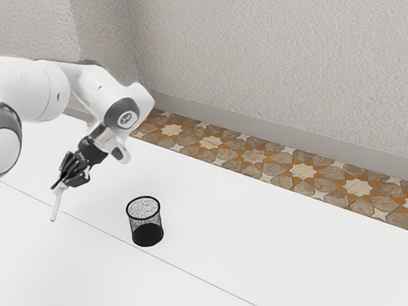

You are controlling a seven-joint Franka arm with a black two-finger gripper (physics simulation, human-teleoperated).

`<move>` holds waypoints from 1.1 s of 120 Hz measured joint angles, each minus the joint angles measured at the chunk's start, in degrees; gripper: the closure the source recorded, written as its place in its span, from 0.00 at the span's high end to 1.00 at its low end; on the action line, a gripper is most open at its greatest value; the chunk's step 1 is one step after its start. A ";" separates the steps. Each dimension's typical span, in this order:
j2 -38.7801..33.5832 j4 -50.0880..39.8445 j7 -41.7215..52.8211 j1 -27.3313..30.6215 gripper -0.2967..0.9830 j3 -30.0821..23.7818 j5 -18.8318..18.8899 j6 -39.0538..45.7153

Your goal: Take the marker out of the pen holder and place it to the left of the pen holder.

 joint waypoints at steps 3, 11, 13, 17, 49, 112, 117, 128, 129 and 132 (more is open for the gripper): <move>0.62 0.35 -0.58 0.15 0.17 0.00 -0.18 -0.33; 1.84 0.83 -2.02 0.32 0.17 0.00 -0.65 -1.05; 2.06 0.88 -2.35 0.34 0.17 0.00 -0.76 -1.20; 2.42 0.99 -3.00 0.36 0.17 -0.04 -0.97 -1.46; 4.50 2.26 -7.03 0.21 0.18 -0.32 -3.31 -2.52; -25.03 -1.24 -11.28 -3.08 0.71 -0.82 -19.17 2.71; -27.66 -1.20 -11.47 -3.15 0.72 -0.74 -21.08 3.90; -29.70 0.08 -11.85 -2.98 0.74 -0.68 -23.53 5.79; -29.78 0.16 -11.88 -2.96 0.74 -0.67 -23.68 5.92; -29.95 0.34 -11.97 -2.91 0.74 -0.66 -24.09 6.29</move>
